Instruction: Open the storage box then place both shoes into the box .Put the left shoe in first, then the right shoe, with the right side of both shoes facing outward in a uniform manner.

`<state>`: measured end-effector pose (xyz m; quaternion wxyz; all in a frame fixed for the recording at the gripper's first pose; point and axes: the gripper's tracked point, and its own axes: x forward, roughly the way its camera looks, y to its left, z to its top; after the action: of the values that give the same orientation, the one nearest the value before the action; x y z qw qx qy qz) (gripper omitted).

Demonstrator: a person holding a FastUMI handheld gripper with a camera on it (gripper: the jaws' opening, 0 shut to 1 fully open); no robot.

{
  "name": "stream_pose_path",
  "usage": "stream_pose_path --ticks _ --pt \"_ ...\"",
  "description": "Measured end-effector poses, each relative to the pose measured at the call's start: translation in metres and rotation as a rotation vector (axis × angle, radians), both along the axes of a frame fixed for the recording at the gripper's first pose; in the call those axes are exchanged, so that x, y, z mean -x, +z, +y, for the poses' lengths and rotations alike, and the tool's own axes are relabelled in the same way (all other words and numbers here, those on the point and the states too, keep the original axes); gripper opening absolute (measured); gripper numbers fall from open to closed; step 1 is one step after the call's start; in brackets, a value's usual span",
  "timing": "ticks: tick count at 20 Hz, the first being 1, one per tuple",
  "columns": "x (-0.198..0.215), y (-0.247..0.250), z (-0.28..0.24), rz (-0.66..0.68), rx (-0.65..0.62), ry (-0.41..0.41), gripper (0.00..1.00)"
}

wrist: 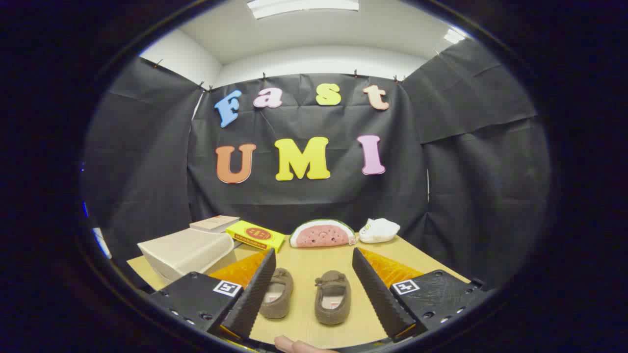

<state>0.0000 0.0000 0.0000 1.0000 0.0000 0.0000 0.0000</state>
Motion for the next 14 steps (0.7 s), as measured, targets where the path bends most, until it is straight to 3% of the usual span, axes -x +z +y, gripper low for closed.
stream_pose_path --ticks 7,14 --pt "0.005 0.000 0.026 -0.036 0.034 -0.051 0.95" --pt "-0.019 -0.010 0.049 -0.025 -0.001 -0.065 0.95"
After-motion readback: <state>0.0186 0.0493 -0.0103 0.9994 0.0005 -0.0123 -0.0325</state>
